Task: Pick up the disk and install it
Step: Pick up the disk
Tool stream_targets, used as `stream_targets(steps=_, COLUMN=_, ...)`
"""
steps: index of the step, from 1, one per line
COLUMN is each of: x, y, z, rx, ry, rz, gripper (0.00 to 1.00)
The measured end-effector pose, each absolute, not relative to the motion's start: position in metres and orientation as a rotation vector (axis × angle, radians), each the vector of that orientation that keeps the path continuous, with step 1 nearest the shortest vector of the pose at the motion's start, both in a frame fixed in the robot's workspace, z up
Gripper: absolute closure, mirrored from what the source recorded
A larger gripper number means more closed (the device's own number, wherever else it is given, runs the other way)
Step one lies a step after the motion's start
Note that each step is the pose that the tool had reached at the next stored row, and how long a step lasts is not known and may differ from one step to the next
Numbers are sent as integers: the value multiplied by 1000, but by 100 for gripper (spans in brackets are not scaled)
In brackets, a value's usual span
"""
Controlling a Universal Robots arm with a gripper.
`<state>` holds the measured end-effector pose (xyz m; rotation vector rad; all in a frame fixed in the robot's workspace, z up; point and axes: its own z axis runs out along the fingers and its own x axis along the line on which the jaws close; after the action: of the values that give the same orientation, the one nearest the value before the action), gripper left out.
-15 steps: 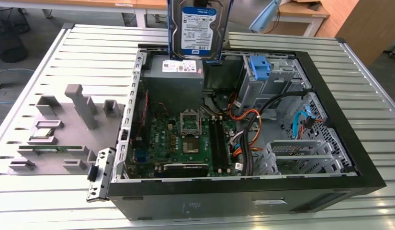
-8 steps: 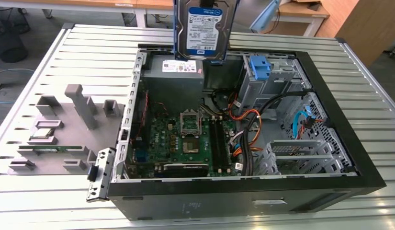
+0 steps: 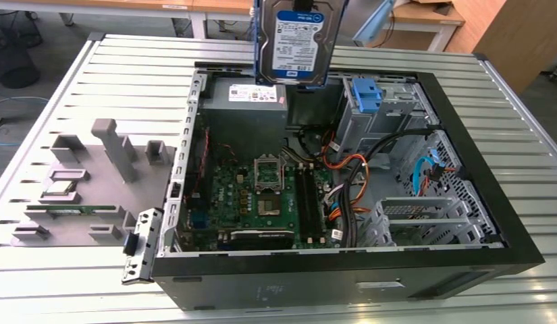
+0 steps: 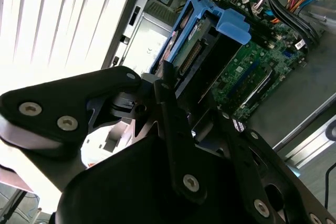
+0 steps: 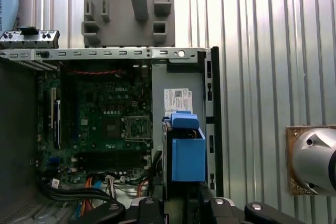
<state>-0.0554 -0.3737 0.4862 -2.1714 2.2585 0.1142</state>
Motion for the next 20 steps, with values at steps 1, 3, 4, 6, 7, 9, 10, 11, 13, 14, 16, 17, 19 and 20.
stream_targets(steps=1, x=-54, y=-374, z=486, rx=-2171, ry=2259, rz=114, gripper=65)
stream_targets(steps=3, x=-54, y=-374, z=486, rx=-2171, ry=2258, rz=114, gripper=65)
stream_targets(steps=4, x=-54, y=-374, z=486, rx=-2171, ry=2259, rz=114, gripper=65)
stream_targets(steps=6, x=-54, y=-374, z=486, rx=-2171, ry=2259, rz=114, gripper=65)
stream_targets(steps=7, x=-53, y=-374, z=486, rx=-2171, ry=2258, rz=114, gripper=65)
stream_targets(steps=9, x=-53, y=-374, z=486, rx=-2171, ry=2259, rz=114, gripper=65)
stream_targets(steps=10, x=-53, y=-374, z=486, rx=-2171, ry=2259, rz=114, gripper=65)
stream_targets(steps=11, x=-52, y=-374, z=486, rx=-2171, ry=2259, rz=114, gripper=65)
stream_targets(steps=13, x=-52, y=-374, z=486, rx=-2171, ry=2259, rz=114, gripper=65)
stream_targets(steps=14, x=-52, y=-374, z=486, rx=-2172, ry=2258, rz=114, gripper=65)
stream_targets(steps=16, x=-51, y=-374, z=486, rx=-2171, ry=2259, rz=114, gripper=65)
stream_targets(steps=17, x=-50, y=-374, z=486, rx=-2171, ry=2259, rz=114, gripper=65)
stream_targets(steps=19, x=-49, y=-374, z=486, rx=-2171, ry=2259, rz=114, gripper=65)
stream_targets(steps=20, x=-49, y=-374, z=486, rx=-2171, ry=2259, rz=114, gripper=65)
